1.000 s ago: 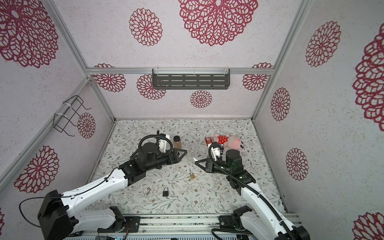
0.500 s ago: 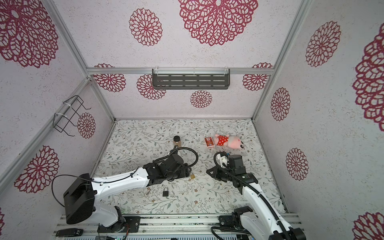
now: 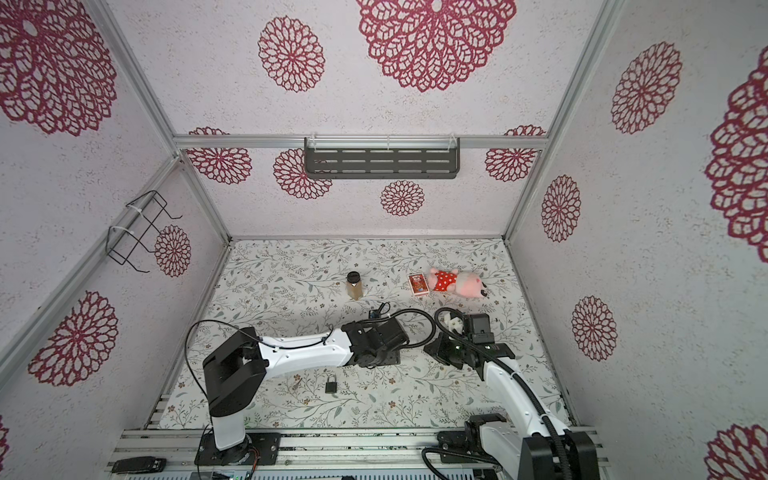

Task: Unlock with the key
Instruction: 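Lower the left gripper onto the gold padlock and close on it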

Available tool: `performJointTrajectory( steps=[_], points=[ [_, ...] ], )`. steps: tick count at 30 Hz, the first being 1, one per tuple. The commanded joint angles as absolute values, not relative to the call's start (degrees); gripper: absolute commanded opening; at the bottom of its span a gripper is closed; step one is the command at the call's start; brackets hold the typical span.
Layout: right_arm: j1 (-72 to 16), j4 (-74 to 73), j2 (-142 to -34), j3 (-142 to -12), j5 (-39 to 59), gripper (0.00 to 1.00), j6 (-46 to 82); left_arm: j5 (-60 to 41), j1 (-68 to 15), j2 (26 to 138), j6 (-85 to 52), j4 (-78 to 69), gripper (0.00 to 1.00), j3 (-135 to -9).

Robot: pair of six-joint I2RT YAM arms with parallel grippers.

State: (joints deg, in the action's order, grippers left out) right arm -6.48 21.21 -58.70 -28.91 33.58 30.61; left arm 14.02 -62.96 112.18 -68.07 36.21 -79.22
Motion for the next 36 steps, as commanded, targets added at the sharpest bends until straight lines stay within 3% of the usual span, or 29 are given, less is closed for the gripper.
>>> performJointTrajectory(
  steps=[1,11,26,36],
  points=[
    [-5.0,20.0,-59.7,-28.6,35.7,0.0,28.5,16.9,-62.9,116.5,-69.1,42.4,0.71,-83.5],
    [-3.8,18.6,-61.6,-28.1,37.3,0.0,27.4,19.4,-62.5,122.1,-69.8,45.4,0.69,-88.6],
    [-3.7,18.5,-63.3,-28.6,38.4,0.0,26.6,18.2,-61.9,121.9,-69.5,46.3,0.5,-87.7],
    [-3.8,17.4,-63.3,-28.3,38.8,0.0,27.4,15.9,-61.6,124.0,-68.7,44.7,0.47,-88.1]
  ],
)
